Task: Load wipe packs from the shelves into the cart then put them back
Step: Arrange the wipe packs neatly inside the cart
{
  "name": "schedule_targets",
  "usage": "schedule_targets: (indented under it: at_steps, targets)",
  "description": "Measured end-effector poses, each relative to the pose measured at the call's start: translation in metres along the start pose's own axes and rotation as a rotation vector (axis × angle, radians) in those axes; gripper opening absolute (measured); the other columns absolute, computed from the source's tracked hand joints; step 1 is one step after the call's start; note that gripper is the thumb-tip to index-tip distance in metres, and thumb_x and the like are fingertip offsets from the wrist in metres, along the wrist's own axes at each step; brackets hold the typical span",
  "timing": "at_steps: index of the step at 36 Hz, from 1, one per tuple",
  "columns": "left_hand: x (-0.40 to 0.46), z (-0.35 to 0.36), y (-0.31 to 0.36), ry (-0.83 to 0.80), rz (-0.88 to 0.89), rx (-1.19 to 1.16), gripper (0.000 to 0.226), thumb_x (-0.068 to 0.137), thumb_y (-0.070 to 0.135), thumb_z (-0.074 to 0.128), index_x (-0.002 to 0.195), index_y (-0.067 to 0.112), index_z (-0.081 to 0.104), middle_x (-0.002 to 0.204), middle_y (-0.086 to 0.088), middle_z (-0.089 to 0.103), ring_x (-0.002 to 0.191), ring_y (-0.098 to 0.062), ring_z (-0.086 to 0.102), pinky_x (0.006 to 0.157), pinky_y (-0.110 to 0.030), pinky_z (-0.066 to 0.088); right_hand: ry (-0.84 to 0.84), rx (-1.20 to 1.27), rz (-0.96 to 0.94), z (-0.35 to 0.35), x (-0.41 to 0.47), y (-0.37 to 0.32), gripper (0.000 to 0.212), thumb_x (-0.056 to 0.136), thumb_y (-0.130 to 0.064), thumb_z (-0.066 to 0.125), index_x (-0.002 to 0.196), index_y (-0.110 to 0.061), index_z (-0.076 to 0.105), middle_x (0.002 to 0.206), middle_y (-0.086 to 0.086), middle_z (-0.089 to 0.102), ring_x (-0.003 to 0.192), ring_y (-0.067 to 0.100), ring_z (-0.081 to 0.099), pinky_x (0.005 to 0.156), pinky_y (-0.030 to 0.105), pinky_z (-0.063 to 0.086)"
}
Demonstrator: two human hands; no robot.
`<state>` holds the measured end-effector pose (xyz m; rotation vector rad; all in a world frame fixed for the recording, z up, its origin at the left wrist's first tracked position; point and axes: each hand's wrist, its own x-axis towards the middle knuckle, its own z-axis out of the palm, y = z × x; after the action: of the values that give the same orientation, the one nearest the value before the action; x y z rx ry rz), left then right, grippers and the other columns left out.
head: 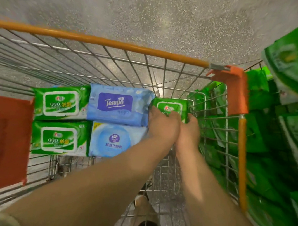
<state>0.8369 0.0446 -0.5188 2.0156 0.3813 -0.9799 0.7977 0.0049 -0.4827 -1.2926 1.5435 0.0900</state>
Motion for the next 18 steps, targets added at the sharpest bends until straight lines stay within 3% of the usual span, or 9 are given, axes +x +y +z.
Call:
schedule_targets:
  at_steps: [2, 4, 7, 10, 12, 14, 18]
  targets:
    - [-0.02, -0.012, 0.007, -0.048, 0.004, 0.071, 0.088, 0.062, 0.059, 0.046, 0.143, 0.024, 0.04, 0.142, -0.009, 0.054, 0.124, -0.032, 0.057, 0.102, -0.056, 0.049, -0.016, -0.084, -0.04, -0.008, -0.013, -0.004, 0.067, 0.097, -0.038, 0.063, 0.155, -0.018, 0.036, 0.149, 0.008, 0.051, 0.131, 0.03, 0.053, 0.107, 0.044, 0.046]
    - [-0.051, -0.032, 0.025, -0.07, 0.047, 0.121, 0.069, 0.074, 0.055, 0.046, 0.133, 0.02, 0.051, 0.132, -0.008, 0.06, 0.117, -0.03, 0.06, 0.098, -0.048, 0.05, -0.054, -0.162, -0.091, -0.016, -0.027, -0.008, 0.067, 0.099, -0.039, 0.061, 0.156, -0.018, 0.034, 0.156, 0.007, 0.045, 0.137, 0.03, 0.049, 0.109, 0.043, 0.044]
    - [-0.08, -0.059, 0.034, -0.075, 0.15, 0.127, 0.027, 0.094, 0.037, 0.053, 0.114, 0.02, 0.06, 0.106, -0.001, 0.067, 0.096, -0.02, 0.064, 0.073, -0.027, 0.048, -0.105, -0.36, -0.221, -0.03, -0.048, -0.014, 0.065, 0.098, -0.038, 0.06, 0.154, -0.014, 0.036, 0.153, 0.009, 0.047, 0.132, 0.029, 0.053, 0.106, 0.042, 0.047]
    - [-0.107, -0.09, 0.041, -0.063, 0.251, 0.204, 0.018, 0.104, 0.025, 0.051, 0.119, 0.022, 0.059, 0.101, 0.009, 0.057, 0.082, -0.005, 0.053, 0.059, -0.013, 0.036, -0.135, -0.53, -0.335, -0.042, -0.07, -0.022, 0.061, 0.095, -0.04, 0.058, 0.148, -0.013, 0.044, 0.139, 0.007, 0.058, 0.117, 0.028, 0.063, 0.094, 0.036, 0.053]
    - [-0.126, -0.112, 0.044, -0.067, 0.28, 0.276, 0.028, 0.105, 0.026, 0.05, 0.13, 0.015, 0.057, 0.111, 0.001, 0.055, 0.096, -0.01, 0.053, 0.07, -0.02, 0.036, -0.13, -0.573, -0.395, -0.052, -0.087, -0.027, 0.065, 0.087, -0.052, 0.052, 0.143, -0.02, 0.048, 0.134, 0.005, 0.062, 0.113, 0.029, 0.066, 0.092, 0.044, 0.057]
    - [-0.143, -0.136, 0.047, -0.048, 0.286, 0.349, 0.042, 0.105, 0.031, 0.051, 0.139, 0.006, 0.051, 0.138, -0.011, 0.054, 0.126, -0.023, 0.048, 0.093, -0.028, 0.035, -0.118, -0.623, -0.472, -0.062, -0.104, -0.033, 0.067, 0.088, -0.052, 0.053, 0.145, -0.018, 0.046, 0.141, 0.008, 0.057, 0.125, 0.031, 0.059, 0.101, 0.047, 0.052]
    - [-0.173, -0.188, 0.053, -0.011, 0.363, 0.449, 0.053, 0.104, 0.039, 0.051, 0.145, 0.005, 0.044, 0.151, -0.012, 0.046, 0.139, -0.023, 0.038, 0.103, -0.03, 0.031, -0.11, -0.73, -0.547, -0.083, -0.143, -0.055, 0.073, 0.097, -0.044, 0.057, 0.156, -0.014, 0.03, 0.161, 0.01, 0.034, 0.145, 0.033, 0.036, 0.119, 0.046, 0.033]
